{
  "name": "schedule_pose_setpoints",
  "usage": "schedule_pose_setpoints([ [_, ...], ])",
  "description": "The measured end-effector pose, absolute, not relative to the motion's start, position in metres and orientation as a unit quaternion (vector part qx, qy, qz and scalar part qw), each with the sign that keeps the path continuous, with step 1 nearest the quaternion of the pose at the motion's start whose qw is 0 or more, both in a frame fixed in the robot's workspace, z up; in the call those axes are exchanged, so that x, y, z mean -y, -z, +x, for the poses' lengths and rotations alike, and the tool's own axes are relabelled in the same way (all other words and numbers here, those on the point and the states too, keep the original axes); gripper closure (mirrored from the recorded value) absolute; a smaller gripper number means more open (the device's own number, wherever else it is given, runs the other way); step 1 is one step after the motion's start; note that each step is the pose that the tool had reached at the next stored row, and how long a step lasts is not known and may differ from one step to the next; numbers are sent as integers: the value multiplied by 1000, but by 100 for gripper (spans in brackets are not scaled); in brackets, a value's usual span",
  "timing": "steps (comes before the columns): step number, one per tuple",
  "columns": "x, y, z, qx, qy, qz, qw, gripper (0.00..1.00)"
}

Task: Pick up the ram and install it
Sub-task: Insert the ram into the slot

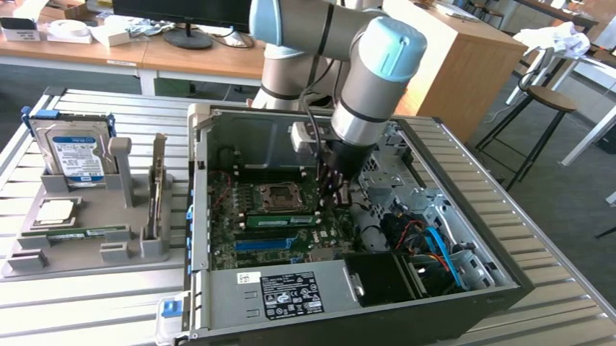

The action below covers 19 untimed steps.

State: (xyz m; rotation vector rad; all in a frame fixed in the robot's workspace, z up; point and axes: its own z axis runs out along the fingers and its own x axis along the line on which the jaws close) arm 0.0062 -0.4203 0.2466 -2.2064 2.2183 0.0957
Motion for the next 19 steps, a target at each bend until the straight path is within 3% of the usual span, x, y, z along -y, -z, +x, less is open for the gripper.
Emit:
schedule_pose_setpoints([
  [8,420,-264,6,-709,-31,-705,6,90],
  [19,420,-264,1,-709,-31,-705,6,90],
])
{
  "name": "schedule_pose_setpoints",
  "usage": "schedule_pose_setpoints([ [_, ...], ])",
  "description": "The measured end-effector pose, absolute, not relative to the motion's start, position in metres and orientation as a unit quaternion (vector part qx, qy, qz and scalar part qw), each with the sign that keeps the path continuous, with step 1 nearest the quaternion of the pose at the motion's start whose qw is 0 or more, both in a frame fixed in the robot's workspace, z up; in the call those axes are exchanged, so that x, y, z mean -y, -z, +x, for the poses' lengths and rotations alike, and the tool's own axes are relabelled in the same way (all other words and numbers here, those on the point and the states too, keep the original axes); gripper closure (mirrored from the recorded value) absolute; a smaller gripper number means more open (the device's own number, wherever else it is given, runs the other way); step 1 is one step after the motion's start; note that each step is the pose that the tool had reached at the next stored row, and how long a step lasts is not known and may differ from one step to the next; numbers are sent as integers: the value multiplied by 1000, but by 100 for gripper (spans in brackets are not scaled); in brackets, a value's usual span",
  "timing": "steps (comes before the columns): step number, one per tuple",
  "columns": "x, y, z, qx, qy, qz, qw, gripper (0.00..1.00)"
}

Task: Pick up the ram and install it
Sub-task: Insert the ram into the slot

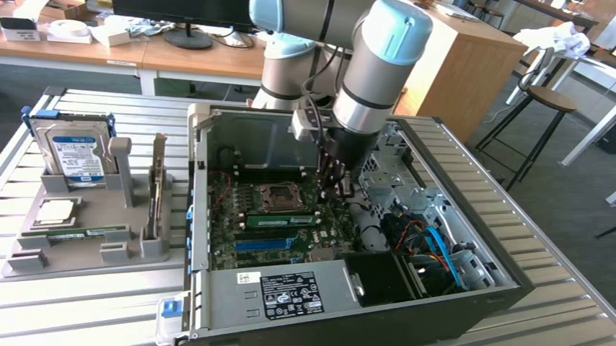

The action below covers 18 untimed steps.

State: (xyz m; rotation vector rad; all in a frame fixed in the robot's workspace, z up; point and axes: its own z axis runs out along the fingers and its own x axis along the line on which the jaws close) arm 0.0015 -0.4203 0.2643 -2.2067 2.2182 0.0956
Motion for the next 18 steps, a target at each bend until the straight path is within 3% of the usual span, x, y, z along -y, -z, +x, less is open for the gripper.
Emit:
schedule_pose_setpoints([
  [18,420,-263,-43,-709,-30,-705,6,90],
])
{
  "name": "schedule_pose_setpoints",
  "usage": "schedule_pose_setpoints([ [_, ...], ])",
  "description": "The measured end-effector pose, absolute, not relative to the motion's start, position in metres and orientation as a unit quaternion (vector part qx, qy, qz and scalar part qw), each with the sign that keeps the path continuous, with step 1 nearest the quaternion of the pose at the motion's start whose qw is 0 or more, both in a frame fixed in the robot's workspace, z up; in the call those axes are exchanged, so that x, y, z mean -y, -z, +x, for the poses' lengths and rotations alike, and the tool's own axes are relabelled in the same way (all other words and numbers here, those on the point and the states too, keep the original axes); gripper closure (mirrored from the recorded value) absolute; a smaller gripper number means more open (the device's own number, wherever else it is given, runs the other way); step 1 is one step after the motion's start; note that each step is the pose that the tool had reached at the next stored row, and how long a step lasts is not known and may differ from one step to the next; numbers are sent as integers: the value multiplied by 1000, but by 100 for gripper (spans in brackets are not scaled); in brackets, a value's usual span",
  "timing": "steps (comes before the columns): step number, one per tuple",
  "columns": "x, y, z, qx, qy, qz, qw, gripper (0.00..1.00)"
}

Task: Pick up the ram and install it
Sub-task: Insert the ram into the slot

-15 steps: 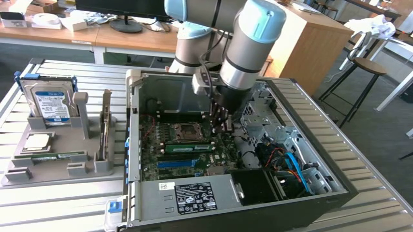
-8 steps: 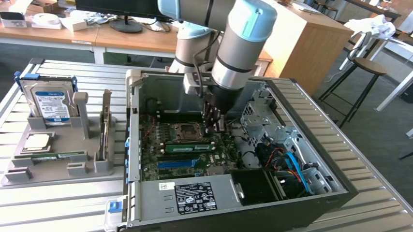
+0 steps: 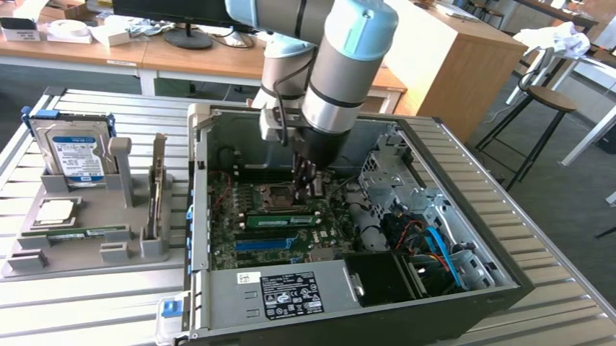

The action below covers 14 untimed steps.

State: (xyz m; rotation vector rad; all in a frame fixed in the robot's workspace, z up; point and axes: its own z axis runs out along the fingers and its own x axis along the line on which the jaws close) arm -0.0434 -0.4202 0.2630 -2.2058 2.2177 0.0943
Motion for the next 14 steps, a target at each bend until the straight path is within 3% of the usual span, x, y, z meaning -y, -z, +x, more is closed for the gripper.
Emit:
schedule_pose_setpoints([
  [14,420,-260,-64,-709,-30,-705,6,90],
])
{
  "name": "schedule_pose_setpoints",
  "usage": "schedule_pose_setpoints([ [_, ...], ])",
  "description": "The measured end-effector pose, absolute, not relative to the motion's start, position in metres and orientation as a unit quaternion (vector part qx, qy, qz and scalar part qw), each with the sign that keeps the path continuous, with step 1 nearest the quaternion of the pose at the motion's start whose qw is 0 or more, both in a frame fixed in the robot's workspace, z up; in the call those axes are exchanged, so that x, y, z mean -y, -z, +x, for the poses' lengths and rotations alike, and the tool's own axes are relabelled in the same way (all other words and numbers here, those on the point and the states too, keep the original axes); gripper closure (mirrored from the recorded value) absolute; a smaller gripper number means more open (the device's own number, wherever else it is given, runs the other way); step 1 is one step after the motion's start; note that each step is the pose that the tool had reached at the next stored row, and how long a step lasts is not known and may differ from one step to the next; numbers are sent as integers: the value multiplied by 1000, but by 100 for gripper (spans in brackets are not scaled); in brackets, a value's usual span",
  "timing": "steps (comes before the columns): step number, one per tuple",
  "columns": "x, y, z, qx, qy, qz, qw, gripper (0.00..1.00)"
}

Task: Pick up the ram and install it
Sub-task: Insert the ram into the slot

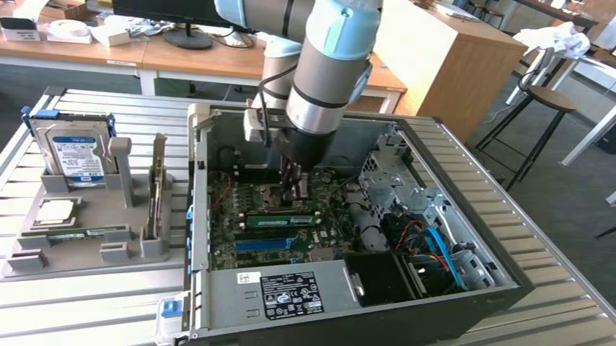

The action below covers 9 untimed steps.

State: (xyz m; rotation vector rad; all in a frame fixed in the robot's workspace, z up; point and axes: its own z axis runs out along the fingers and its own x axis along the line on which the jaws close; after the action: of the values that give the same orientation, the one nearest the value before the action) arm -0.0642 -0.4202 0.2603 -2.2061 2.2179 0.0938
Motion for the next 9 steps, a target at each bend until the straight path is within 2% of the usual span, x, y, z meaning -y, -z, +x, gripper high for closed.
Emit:
schedule_pose_setpoints([
  [9,420,-260,-78,-709,-30,-705,6,90],
])
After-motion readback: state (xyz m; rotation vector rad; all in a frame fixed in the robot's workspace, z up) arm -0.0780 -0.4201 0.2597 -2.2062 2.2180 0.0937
